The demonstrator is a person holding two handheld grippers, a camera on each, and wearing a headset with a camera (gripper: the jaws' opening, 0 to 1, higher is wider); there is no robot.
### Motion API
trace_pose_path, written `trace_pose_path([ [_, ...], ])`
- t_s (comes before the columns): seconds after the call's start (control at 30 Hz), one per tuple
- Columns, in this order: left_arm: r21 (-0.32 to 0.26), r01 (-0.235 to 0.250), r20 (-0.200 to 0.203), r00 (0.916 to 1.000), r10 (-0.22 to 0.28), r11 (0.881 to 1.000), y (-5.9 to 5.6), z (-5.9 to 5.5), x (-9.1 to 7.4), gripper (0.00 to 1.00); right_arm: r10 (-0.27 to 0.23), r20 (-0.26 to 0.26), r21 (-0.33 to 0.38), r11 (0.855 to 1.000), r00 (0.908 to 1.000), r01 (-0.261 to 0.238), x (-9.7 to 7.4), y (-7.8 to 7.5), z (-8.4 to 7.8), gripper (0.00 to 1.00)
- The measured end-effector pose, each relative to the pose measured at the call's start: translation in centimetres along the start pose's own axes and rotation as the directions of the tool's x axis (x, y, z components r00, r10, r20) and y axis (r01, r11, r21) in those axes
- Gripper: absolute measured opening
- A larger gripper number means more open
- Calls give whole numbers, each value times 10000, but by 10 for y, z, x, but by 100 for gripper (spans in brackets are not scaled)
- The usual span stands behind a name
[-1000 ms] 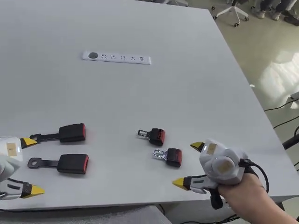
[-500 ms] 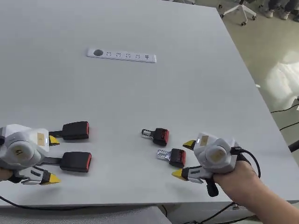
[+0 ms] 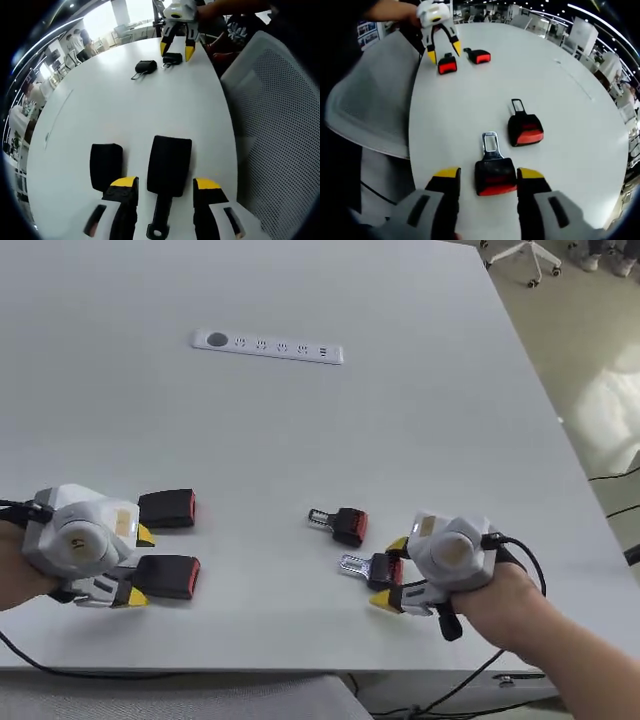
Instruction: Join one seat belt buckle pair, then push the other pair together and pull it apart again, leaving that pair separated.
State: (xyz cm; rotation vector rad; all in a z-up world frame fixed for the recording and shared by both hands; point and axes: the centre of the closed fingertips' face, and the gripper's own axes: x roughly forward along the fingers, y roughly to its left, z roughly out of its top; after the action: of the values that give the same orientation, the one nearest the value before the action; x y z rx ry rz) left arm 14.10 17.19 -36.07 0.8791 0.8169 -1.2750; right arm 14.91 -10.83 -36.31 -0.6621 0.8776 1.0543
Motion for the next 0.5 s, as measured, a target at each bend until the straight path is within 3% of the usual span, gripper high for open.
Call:
trace_pose_path([
  [0.3,556,647,-588,9964,-615,9964,-8,4,4,36,331,-407,-10,9994,9986,-332,10,-4,-8,42],
  [0.37,481,708,-544,9962,-682,9963,-7,5,4,35,668,-36,438,9968,9978,-666,14,1,-5,38],
  [0.4,489,716,-553,9961,-688,9962,-7,5,4,34,524,-67,16,9986,9986,-524,15,-4,-7,37],
  [0.5,421,775,-588,9955,-749,9961,-8,5,3,33,631,-67,46,9980,9980,-631,11,-4,-7,36],
])
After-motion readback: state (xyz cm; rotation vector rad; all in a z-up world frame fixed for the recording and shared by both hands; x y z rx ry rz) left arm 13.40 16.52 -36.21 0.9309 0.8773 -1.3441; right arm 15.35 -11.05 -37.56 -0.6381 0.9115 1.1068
